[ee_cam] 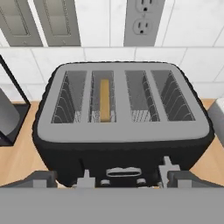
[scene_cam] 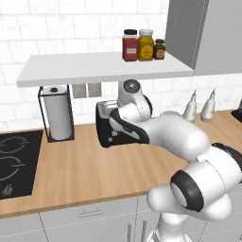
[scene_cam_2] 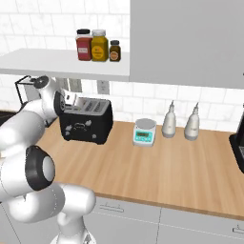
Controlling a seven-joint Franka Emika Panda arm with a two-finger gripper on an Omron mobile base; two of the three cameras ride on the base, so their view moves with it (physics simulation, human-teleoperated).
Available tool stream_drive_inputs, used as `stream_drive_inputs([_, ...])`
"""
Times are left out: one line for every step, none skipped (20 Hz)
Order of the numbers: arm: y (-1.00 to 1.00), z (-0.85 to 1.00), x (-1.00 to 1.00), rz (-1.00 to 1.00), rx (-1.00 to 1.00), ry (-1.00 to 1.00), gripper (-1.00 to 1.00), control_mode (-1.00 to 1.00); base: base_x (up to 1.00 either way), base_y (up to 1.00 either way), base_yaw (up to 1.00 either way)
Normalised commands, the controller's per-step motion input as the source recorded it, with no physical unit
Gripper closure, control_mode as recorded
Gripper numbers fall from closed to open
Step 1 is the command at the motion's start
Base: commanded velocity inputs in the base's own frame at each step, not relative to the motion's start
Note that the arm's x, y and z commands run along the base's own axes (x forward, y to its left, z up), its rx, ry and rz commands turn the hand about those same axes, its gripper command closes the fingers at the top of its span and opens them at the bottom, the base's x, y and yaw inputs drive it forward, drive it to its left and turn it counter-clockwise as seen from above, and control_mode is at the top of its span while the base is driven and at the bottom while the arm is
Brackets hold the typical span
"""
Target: Start the toaster. Once the lever pops up, take the bread to the plate on the dining counter.
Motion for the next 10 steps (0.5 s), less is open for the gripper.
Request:
stream_drive_inputs([0.0, -0.05, 0.13, 0.0, 0.0, 0.0, -1.0, -1.0, 0.0, 0.0, 0.0])
stream_drive_inputs([0.0, 0.0, 0.09, 0.0, 0.0, 0.0, -1.0, -1.0, 0.0, 0.0, 0.0])
stream_drive_inputs([0.0, 0.0, 0.06, 0.0, 0.0, 0.0, -1.0, -1.0, 0.0, 0.0, 0.0])
stream_drive_inputs([0.0, 0.0, 0.04, 0.0, 0.0, -0.01, -1.0, -1.0, 0.0, 0.0, 0.0])
stream_drive_inputs([0.0, 0.0, 0.02, 0.0, 0.0, -0.03, -1.0, -1.0, 0.0, 0.0, 0.0])
stream_drive_inputs([0.0, 0.12, 0.08, 0.0, 0.0, 0.0, -1.0, -1.0, 0.0, 0.0, 0.0])
stream_drive_inputs([0.0, 0.18, 0.17, 0.0, 0.0, 0.0, -1.0, -1.0, 0.0, 0.0, 0.0])
stream_drive_inputs([0.0, 0.16, 0.21, 0.0, 0.0, 0.0, -1.0, -1.0, 0.0, 0.0, 0.0])
stream_drive_inputs([0.0, 0.14, 0.24, 0.0, 0.0, 0.0, -1.0, -1.0, 0.0, 0.0, 0.0])
stream_drive_inputs([0.0, 0.14, 0.29, 0.0, 0.0, -0.01, -1.0, -1.0, 0.0, 0.0, 0.0])
